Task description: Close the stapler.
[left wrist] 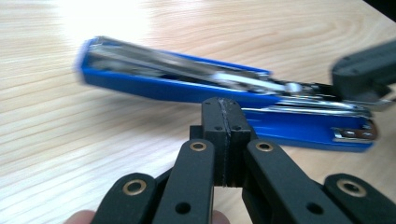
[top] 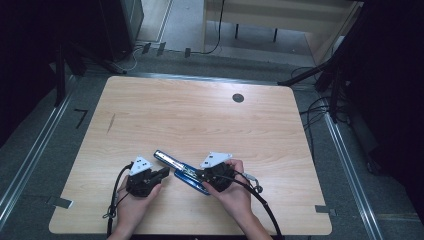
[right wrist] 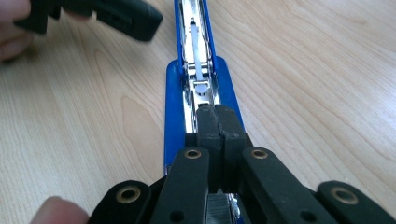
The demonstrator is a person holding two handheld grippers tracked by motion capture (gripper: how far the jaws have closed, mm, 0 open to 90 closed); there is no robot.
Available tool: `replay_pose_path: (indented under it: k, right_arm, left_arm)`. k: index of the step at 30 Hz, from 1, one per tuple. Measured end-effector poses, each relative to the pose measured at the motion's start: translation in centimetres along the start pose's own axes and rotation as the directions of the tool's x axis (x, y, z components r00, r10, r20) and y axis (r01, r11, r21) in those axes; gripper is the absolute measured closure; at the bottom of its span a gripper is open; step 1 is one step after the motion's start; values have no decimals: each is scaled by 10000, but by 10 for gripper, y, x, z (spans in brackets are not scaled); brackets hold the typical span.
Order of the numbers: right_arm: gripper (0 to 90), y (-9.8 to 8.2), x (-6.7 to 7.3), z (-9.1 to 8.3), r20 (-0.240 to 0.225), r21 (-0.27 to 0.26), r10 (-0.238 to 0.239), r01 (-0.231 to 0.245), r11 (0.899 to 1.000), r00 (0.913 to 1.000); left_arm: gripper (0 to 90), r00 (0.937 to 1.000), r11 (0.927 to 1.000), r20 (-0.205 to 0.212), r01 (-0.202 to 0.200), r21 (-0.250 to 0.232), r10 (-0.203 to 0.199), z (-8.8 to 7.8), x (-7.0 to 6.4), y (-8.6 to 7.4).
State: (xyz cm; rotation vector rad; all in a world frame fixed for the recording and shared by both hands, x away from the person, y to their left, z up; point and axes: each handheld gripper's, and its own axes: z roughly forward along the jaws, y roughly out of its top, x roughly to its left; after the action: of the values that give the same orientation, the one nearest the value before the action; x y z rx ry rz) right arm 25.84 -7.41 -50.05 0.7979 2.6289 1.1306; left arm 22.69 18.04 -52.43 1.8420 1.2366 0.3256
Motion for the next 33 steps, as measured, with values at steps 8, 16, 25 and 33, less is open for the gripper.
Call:
replay_pose_path:
  k: [8, 16, 25, 33]
  right_arm:
    - [900, -3, -1, -4, -81, 249, 45, -43, 9997, 10000]
    - [900, 4, 0, -4, -144, 170, 99, -97, 9998, 9998]
    - [900, 21, 0, 5, -132, 13, 37, -37, 10000, 9999]
    - [900, 35, 2, 27, -420, -19, -96, 95, 10000, 9991]
  left_arm:
    - [900, 9989, 9993, -309, 344, 160, -339, 2, 14, 0]
    - [900, 9981, 9991, -616, 107, 421, -81, 11, 9, 1]
    - [900, 9978, 9985, -663, 42, 554, -5, 16, 5, 2]
    - [900, 9971, 9975, -751, -22, 711, 75, 17, 5, 3]
